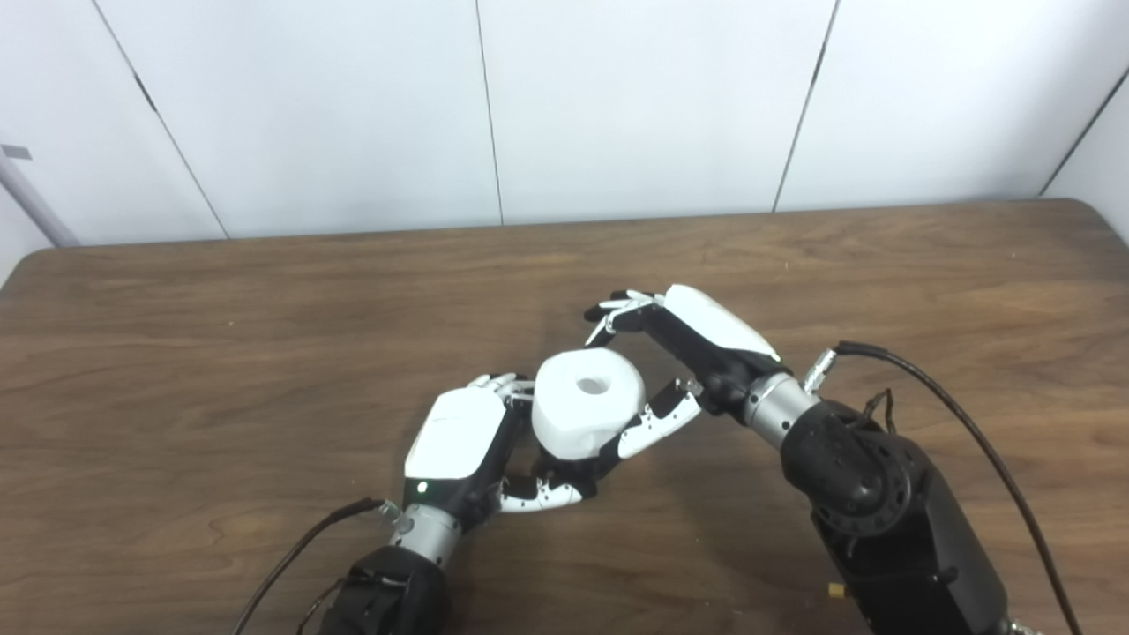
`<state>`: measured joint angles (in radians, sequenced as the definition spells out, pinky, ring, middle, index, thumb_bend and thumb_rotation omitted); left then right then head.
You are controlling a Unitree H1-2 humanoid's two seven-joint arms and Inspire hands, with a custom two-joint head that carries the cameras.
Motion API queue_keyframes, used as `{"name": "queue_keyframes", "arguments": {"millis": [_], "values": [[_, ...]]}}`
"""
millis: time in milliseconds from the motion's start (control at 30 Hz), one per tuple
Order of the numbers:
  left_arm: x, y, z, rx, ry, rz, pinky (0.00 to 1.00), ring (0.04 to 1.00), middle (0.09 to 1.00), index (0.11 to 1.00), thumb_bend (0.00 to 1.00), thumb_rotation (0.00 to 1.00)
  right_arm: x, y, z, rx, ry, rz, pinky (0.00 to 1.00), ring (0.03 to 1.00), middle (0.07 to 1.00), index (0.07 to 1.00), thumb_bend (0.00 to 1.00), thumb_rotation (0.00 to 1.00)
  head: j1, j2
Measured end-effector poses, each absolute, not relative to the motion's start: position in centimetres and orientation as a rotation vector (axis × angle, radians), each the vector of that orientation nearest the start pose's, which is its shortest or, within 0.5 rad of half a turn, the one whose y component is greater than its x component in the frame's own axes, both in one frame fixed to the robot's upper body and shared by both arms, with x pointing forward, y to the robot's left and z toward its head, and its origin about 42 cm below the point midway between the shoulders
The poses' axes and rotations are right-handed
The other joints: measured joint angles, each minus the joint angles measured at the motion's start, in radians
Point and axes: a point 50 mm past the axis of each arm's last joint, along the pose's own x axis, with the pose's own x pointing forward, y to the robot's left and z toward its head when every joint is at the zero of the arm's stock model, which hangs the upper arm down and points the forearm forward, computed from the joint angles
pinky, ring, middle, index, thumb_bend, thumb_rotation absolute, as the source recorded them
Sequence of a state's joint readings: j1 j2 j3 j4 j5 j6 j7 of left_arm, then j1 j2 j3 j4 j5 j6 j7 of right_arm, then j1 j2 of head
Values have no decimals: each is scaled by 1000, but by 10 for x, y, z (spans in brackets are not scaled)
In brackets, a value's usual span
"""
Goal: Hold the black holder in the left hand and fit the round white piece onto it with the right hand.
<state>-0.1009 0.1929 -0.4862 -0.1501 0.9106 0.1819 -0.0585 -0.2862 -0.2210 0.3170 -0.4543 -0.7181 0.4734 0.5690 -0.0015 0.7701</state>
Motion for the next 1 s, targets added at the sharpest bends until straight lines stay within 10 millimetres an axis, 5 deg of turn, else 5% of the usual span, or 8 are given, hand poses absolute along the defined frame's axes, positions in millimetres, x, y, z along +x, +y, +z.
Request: {"name": "queue_keyframes", "arguments": {"millis": [1000], "values": [[284, 137, 135, 1094, -233, -351, 904, 856, 777, 485, 522, 51, 331, -179, 267, -924, -184, 435, 894, 910, 839, 483, 525, 138, 0, -2]]}}
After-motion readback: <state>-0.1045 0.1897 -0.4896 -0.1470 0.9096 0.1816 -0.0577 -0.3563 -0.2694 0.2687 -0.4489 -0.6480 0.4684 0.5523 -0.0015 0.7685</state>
